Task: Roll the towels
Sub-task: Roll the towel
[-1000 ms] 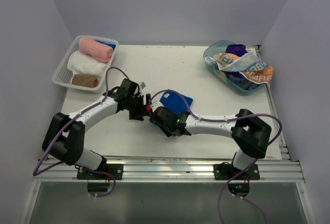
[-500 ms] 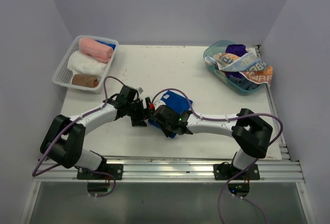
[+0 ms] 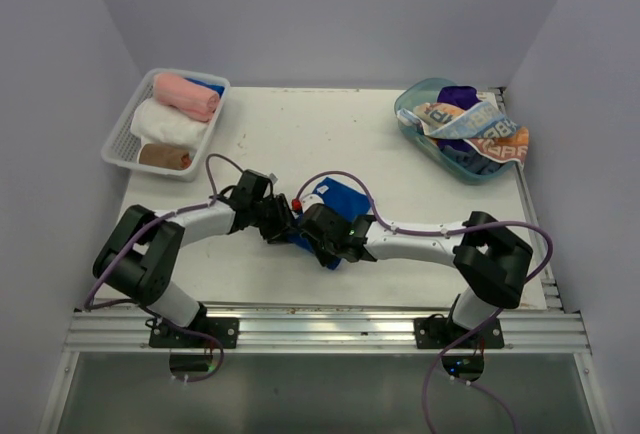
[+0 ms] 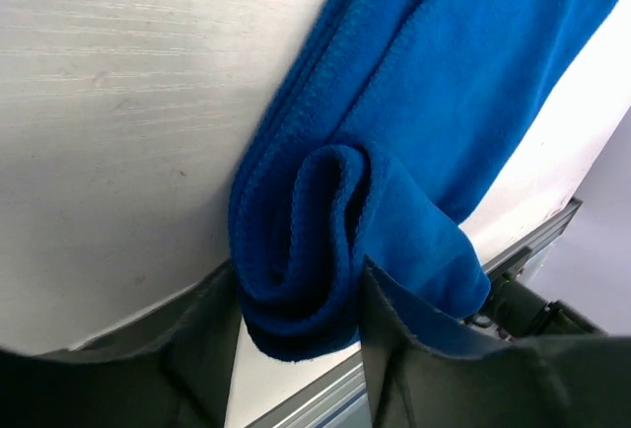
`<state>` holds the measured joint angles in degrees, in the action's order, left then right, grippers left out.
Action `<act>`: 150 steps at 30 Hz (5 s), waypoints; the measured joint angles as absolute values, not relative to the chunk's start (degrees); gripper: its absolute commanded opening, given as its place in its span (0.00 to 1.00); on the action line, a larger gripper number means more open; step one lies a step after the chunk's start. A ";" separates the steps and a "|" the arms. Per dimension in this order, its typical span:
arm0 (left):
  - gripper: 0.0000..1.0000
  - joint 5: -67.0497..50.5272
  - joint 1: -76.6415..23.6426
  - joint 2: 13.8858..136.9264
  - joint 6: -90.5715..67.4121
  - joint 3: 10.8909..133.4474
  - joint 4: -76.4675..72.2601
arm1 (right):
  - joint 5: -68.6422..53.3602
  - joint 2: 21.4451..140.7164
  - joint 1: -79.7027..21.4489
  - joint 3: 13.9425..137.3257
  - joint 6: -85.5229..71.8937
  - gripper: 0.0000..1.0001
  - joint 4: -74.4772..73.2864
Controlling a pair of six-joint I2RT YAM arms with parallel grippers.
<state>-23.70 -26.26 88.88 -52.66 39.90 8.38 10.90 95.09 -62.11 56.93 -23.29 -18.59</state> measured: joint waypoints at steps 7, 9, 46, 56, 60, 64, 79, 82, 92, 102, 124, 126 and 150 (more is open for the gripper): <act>0.00 -23.79 -26.30 91.37 -52.56 42.19 9.98 | 10.98 94.80 -62.11 56.99 -22.59 0.41 -19.33; 0.00 -23.83 -26.33 91.88 -52.14 43.86 11.55 | 11.25 94.48 -62.13 57.39 -21.69 0.44 -20.32; 0.33 -30.96 -19.03 94.80 -41.08 50.15 26.00 | 22.02 99.70 -68.49 59.64 -8.34 0.00 -15.14; 0.48 -31.46 -14.92 92.14 -38.06 52.07 29.67 | 2.50 98.06 -59.75 62.46 -18.59 0.00 -16.67; 0.47 -31.57 -12.95 89.93 -37.65 52.51 30.59 | -4.97 98.06 -55.75 62.81 -23.22 0.00 -16.67; 0.45 -31.55 -12.08 87.99 -37.39 52.97 31.38 | -10.85 98.08 -53.10 62.78 -27.03 0.00 -16.34; 0.35 -31.75 -13.45 79.92 -37.23 53.52 30.09 | -29.61 102.89 -46.81 60.64 -39.00 0.00 -8.45; 0.33 -32.08 -15.42 79.81 -37.52 53.10 28.05 | -31.88 103.70 -45.74 59.20 -41.08 0.00 -6.66; 0.29 -32.91 -20.58 84.25 -38.96 51.75 23.51 | -36.23 103.90 -43.09 55.20 -46.02 0.00 -1.28; 0.28 -35.00 -20.64 82.06 -39.97 47.72 18.85 | -39.18 106.59 -41.65 53.58 -50.15 0.00 3.22; 0.17 -33.39 -20.64 93.82 -40.91 45.89 9.45 | -38.39 105.49 -40.07 52.60 -51.11 0.31 2.39; 0.17 -33.80 -20.64 95.33 -40.95 46.35 9.45 | -35.88 102.96 -40.10 52.73 -49.91 0.50 -1.15; 0.15 -36.25 -20.64 102.39 -36.29 54.26 15.94 | 14.09 102.63 -67.72 75.50 -12.16 0.58 -33.65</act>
<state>-36.25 -20.64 102.39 -36.29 54.26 15.94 14.09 102.63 -67.72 75.50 -12.16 -33.65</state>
